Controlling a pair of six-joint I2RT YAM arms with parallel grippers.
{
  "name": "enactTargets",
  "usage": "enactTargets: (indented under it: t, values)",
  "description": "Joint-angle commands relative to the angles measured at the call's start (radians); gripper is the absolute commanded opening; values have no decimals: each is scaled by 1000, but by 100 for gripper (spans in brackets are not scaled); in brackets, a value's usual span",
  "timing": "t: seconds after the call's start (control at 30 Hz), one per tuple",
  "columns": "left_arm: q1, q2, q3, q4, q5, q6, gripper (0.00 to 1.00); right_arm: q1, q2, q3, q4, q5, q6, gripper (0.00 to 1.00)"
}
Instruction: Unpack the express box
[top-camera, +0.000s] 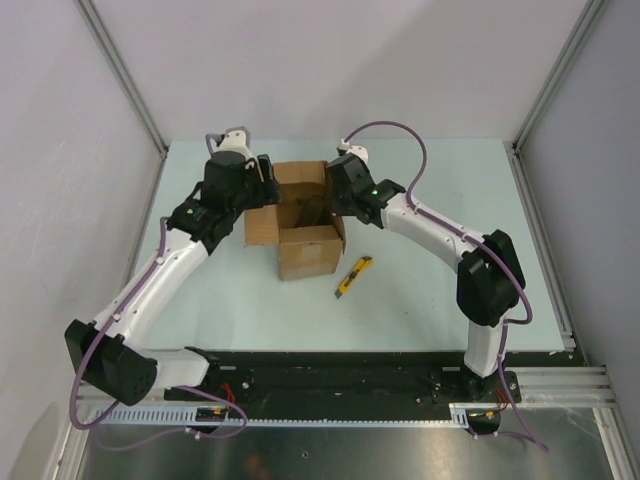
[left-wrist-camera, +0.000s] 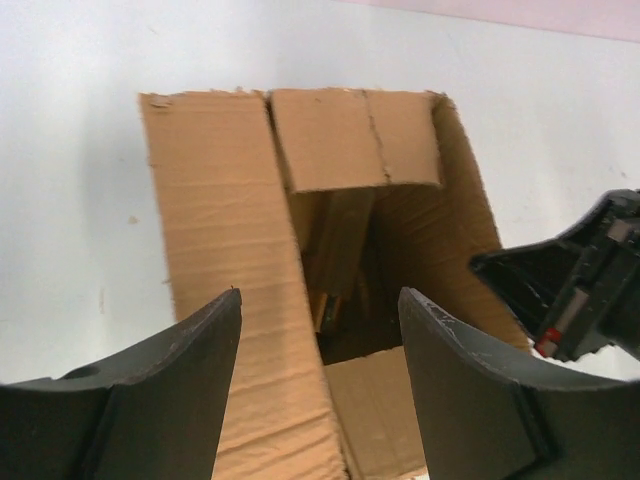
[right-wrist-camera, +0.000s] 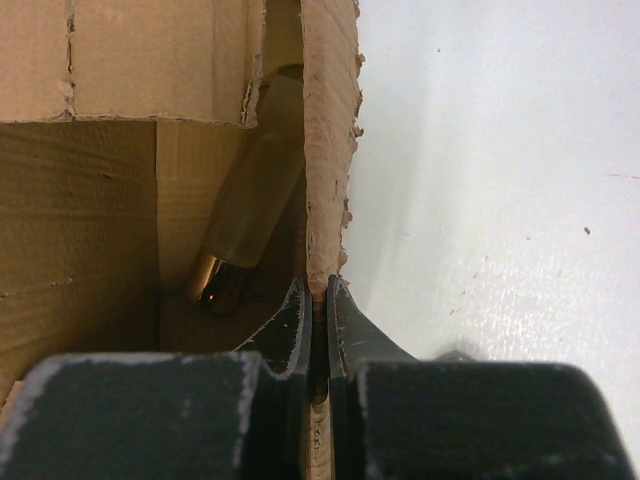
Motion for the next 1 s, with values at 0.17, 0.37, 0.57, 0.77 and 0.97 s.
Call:
enactTargets:
  t: [0.17,0.37,0.57,0.77,0.97]
  values:
    - [-40,100,-23,44,-26,-27,69,24,-8,59,-9,24,49,0]
    - [-50,127,-85,81,-76,1,70,27,-11,56,-9,20,55,0]
    - [-48,188,-118,121,30,-23,42,33,-17,54,-15,13,57,0]
    - [-21,162,-147,148,85,-17,3,35,-51,62,15,8,-6,13]
    - [3,95,-181,221,326,219,0,33,-161,81,67,-91,-219,50]
